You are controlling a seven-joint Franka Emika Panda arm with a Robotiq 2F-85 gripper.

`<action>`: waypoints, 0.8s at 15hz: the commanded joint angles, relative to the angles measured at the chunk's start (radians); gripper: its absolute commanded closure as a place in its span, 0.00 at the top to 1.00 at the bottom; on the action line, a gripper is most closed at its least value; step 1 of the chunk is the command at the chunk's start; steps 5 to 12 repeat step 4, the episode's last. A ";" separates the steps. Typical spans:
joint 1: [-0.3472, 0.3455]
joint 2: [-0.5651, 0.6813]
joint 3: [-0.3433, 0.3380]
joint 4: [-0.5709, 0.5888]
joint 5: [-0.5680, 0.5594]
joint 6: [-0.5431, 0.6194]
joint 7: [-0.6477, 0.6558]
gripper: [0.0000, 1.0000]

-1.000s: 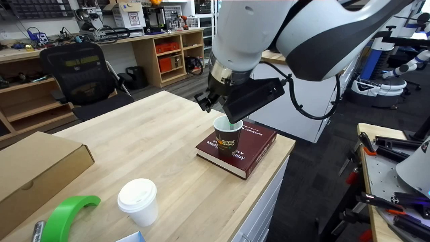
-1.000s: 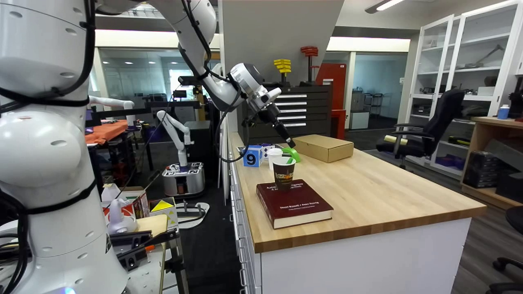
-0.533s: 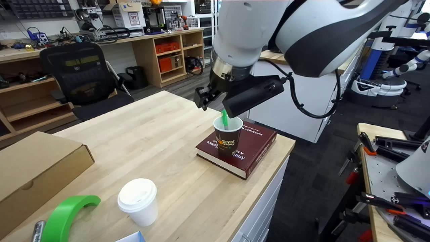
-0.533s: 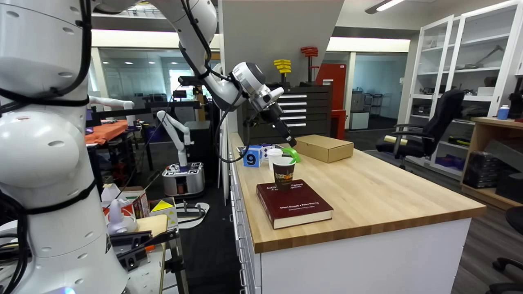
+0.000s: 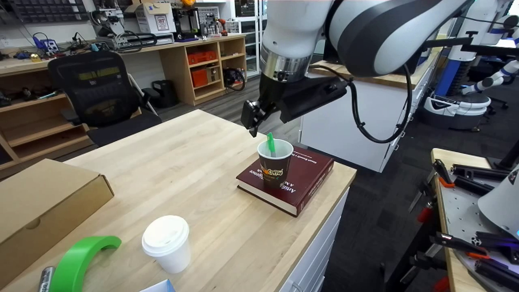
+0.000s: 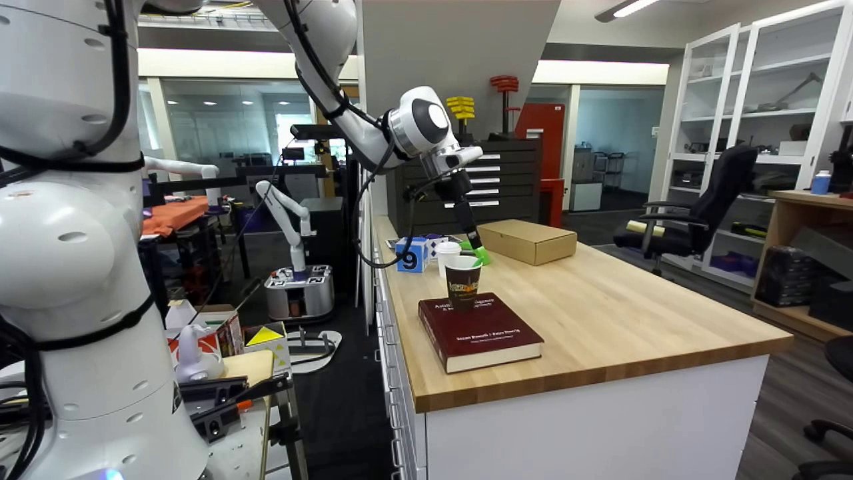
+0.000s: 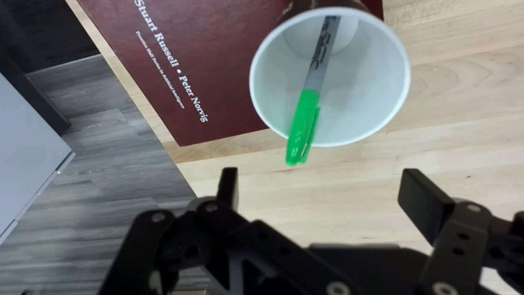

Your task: Pick the pen and put it in the cup

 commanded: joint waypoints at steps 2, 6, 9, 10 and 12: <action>0.010 -0.016 -0.023 -0.007 0.047 0.000 -0.056 1.00; 0.008 -0.022 -0.023 -0.011 0.052 0.000 -0.062 1.00; 0.008 -0.022 -0.023 -0.011 0.052 0.000 -0.062 1.00; 0.008 -0.022 -0.023 -0.011 0.052 0.000 -0.062 1.00; 0.008 -0.022 -0.023 -0.011 0.052 0.000 -0.062 1.00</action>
